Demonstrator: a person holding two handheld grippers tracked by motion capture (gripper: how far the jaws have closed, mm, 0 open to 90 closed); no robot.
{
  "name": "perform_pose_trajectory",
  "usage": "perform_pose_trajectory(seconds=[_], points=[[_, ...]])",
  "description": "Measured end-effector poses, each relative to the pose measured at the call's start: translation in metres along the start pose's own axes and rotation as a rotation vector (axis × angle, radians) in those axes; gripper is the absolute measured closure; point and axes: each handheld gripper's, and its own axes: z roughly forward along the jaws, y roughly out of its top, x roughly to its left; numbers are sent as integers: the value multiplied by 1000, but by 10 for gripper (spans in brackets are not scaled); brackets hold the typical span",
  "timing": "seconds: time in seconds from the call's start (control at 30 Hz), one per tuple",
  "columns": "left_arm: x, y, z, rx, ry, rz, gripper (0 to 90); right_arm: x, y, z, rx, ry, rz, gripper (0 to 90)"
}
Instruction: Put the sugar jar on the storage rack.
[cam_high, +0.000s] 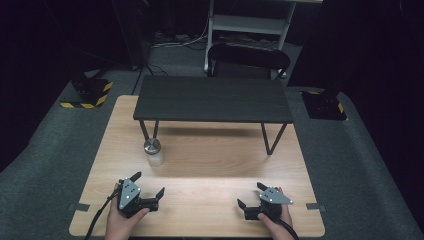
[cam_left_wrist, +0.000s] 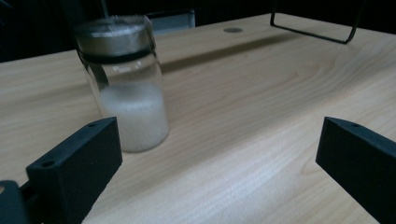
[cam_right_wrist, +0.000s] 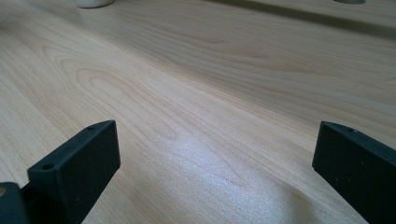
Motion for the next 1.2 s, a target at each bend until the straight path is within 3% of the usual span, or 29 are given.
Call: perform_pose_trajectory(seconds=[0.1,0.33,0.7,0.93,1.2], points=[[2,1,2,-23,15,-22,5,0,0,0,-2,-1,0,0],[6,4,20,-19,78,-17,5,0,-1,0,-6,-2,0,0],[23,13,56,5,89,-55,5,0,-2,-1,-10,3,1,0],[27,18,74,14,110,-80,6,-1,-3,-1,-15,4,1,0],[23,11,89,14,155,-101,129,-1,-3,-1,-18,3,0,0]])
